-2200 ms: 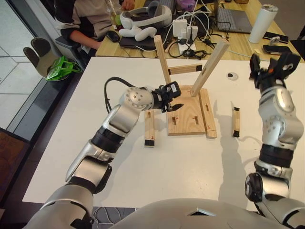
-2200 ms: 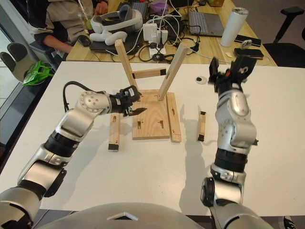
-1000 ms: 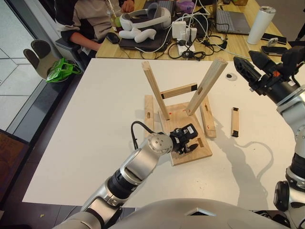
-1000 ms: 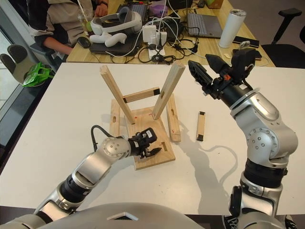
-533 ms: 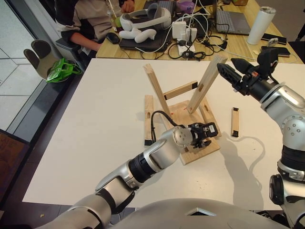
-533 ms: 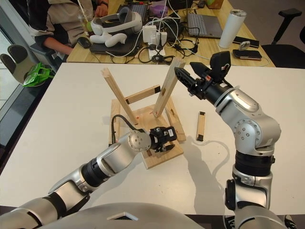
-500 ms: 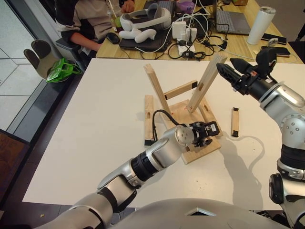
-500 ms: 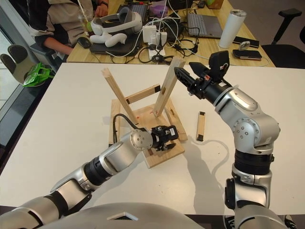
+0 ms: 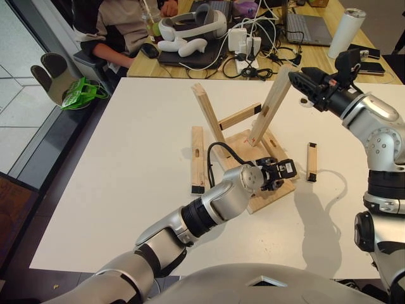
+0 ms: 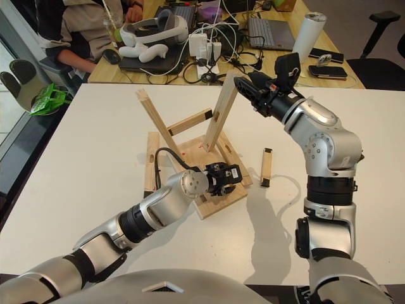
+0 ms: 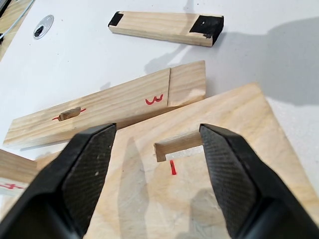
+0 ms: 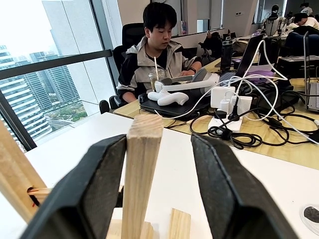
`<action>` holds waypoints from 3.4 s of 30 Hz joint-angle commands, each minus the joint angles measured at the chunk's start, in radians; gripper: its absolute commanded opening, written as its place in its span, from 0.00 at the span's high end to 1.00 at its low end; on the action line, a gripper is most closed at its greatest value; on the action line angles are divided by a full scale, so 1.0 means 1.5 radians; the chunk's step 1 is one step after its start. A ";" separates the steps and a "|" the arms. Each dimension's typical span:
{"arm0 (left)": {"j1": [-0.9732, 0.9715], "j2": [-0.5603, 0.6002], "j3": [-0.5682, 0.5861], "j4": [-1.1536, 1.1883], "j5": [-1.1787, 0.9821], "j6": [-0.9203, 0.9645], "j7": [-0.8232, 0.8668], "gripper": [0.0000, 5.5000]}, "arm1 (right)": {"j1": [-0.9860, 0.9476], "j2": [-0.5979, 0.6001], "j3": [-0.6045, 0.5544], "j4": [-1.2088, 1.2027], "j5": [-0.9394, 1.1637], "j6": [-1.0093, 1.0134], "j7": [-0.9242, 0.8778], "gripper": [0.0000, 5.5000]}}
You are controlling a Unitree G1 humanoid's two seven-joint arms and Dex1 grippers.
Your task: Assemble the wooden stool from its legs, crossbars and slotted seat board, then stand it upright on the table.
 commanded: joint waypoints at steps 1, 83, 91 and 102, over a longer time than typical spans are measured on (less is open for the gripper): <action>0.022 0.026 -0.020 0.017 0.009 0.024 -0.023 0.44 | -0.027 0.009 0.012 0.022 -0.008 -0.003 0.029 0.57; -0.065 -0.116 0.687 -0.414 -0.127 -0.141 0.296 0.44 | -0.017 0.209 0.009 -0.160 0.029 -0.081 -0.048 0.39; -0.031 -0.053 0.851 -0.326 -0.092 -0.148 0.451 0.44 | 0.047 0.220 0.166 -0.151 -0.019 -0.030 -0.024 0.39; 0.029 -0.091 0.787 -0.314 -0.118 -0.119 0.469 0.44 | 0.093 0.204 0.238 -0.050 -0.045 0.166 -0.046 0.39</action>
